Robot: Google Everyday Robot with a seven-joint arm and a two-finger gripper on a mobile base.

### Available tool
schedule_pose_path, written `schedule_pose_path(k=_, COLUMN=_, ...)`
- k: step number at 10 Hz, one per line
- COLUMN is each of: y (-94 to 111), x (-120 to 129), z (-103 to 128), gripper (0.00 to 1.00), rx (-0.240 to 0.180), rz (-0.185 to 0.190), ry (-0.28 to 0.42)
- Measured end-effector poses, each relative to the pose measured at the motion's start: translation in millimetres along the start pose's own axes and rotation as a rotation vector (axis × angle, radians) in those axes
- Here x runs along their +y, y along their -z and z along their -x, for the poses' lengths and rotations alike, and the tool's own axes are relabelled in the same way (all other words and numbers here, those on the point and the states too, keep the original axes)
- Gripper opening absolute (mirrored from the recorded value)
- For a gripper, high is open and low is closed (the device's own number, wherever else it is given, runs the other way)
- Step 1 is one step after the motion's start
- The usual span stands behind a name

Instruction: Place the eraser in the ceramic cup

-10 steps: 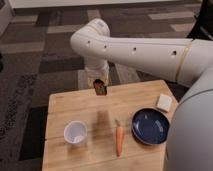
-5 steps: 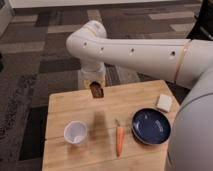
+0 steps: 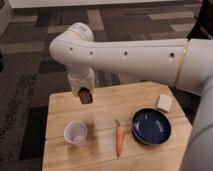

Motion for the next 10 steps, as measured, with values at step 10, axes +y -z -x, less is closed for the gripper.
schedule_pose_path(k=10, y=13, x=37, z=-90, gripper=0.0, rx=0.087, rz=0.059, ry=0.149)
